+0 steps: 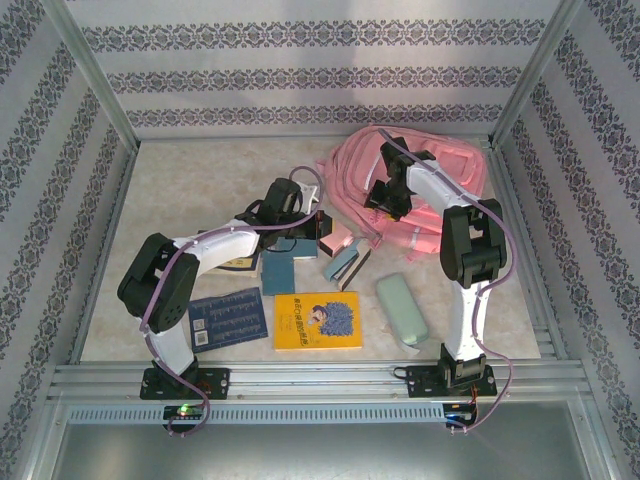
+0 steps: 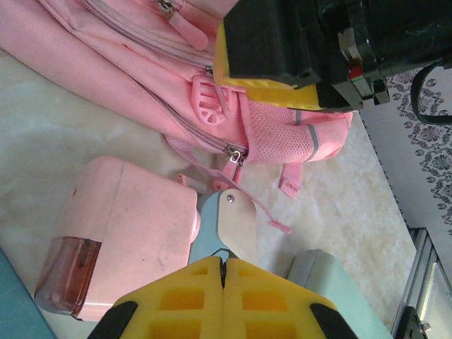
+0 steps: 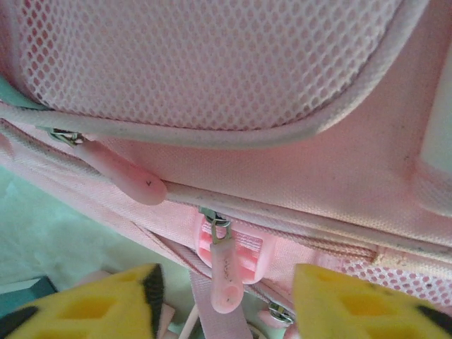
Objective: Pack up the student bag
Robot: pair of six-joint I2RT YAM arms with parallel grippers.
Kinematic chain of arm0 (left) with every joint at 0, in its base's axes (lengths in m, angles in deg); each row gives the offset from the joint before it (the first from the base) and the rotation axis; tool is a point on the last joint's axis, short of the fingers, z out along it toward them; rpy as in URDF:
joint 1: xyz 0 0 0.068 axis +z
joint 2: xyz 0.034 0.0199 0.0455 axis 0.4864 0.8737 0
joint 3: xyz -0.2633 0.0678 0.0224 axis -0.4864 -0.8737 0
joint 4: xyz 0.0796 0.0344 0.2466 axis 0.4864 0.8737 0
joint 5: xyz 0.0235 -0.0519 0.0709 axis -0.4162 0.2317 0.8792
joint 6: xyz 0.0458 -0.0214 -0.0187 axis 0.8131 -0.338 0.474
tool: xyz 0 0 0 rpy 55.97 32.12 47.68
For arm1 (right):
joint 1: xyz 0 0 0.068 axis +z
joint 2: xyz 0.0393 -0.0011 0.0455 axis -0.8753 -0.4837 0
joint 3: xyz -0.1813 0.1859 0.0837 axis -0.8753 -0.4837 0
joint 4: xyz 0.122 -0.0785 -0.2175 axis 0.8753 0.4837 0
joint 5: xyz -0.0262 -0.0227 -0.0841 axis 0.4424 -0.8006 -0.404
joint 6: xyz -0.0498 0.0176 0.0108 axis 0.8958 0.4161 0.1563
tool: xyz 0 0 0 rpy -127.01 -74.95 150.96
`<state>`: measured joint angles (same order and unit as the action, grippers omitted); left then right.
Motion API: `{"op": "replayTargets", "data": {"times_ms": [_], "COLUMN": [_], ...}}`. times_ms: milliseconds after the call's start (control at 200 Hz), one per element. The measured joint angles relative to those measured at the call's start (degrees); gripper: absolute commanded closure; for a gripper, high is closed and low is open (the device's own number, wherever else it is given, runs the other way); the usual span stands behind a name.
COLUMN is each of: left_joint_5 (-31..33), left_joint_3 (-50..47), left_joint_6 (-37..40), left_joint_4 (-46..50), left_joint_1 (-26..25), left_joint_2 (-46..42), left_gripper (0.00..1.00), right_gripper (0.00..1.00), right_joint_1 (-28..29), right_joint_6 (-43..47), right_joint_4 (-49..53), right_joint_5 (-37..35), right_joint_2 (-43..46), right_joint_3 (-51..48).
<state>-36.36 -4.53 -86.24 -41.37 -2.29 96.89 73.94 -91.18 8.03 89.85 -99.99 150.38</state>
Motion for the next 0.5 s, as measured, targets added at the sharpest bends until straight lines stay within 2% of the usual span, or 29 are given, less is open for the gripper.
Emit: {"op": "replayTargets", "data": {"times_ms": [160, 420, 500], "left_joint_5": [0.0, 0.5, 0.7], "left_joint_3": [-0.2, -0.8, -1.2], "left_joint_6": [0.0, 0.6, 1.2], "left_joint_4": [0.6, 2.8, 3.5], "left_joint_1": [0.0, 0.0, 0.0], "left_joint_2": [0.0, -1.3, -2.6], "left_gripper": [1.0, 1.0, 1.0], "right_gripper": [0.37, 0.36, 0.26], "right_joint_1": [0.0, 0.2, 0.2], "right_joint_6": [-0.2, 0.7, 2.1], "right_joint_4": [0.0, 2.4, 2.1], "right_joint_5": [-2.4, -7.3, -9.3], "right_joint_2": [0.0, -1.9, -1.4], "right_joint_3": [-0.4, 3.5, 4.4]}}
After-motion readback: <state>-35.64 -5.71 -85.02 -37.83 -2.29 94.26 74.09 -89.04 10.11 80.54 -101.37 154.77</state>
